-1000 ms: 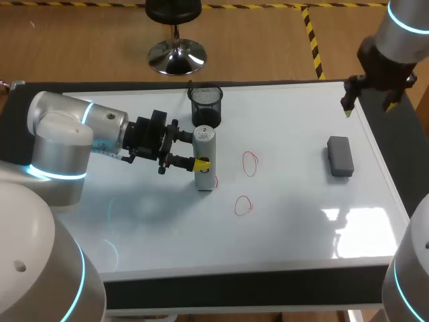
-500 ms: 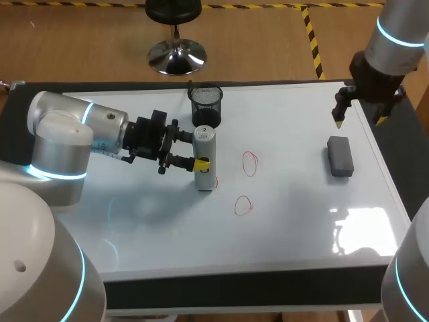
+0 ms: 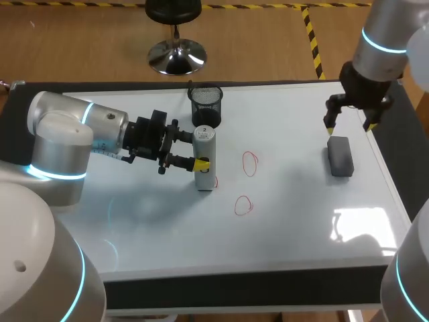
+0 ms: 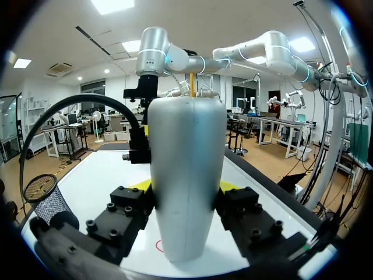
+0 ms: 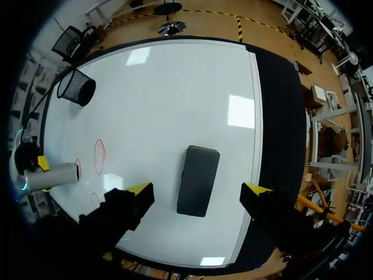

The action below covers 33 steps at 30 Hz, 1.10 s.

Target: Pick up the inspection probe, press it on each red-marked spot on the whiteboard one by one, put down the probe, pick up the eraser, and wipe off all the red marks.

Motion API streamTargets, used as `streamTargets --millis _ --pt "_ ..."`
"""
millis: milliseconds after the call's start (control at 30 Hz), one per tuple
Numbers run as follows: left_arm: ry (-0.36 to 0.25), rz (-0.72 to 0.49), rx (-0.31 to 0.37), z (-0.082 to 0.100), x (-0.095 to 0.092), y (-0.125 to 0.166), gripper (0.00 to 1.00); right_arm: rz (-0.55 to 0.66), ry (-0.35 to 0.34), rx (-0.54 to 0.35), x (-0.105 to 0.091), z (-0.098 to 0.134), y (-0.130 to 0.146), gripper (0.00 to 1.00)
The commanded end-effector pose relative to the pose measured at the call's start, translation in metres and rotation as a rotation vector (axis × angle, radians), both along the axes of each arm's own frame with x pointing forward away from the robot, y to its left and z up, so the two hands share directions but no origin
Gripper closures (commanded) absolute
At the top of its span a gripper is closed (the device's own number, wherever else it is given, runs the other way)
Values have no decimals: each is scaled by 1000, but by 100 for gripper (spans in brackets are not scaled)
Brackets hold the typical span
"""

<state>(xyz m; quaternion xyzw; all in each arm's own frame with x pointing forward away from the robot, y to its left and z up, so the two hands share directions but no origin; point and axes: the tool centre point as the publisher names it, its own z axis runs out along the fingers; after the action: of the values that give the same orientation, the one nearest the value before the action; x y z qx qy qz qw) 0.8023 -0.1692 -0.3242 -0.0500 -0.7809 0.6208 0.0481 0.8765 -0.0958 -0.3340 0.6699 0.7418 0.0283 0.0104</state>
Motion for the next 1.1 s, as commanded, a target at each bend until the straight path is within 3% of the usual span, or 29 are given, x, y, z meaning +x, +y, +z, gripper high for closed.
streamTargets --millis 33,633,1100 --pt "1 2 -1 -21 -4 2 100 0 0 10 0 -9 -3 0" --pt "1 2 -1 -21 -4 2 100 -35 23 30 -6 -35 -17 0" --pt "1 2 -1 -21 -4 2 100 -38 24 18 -30 -48 -5 0"
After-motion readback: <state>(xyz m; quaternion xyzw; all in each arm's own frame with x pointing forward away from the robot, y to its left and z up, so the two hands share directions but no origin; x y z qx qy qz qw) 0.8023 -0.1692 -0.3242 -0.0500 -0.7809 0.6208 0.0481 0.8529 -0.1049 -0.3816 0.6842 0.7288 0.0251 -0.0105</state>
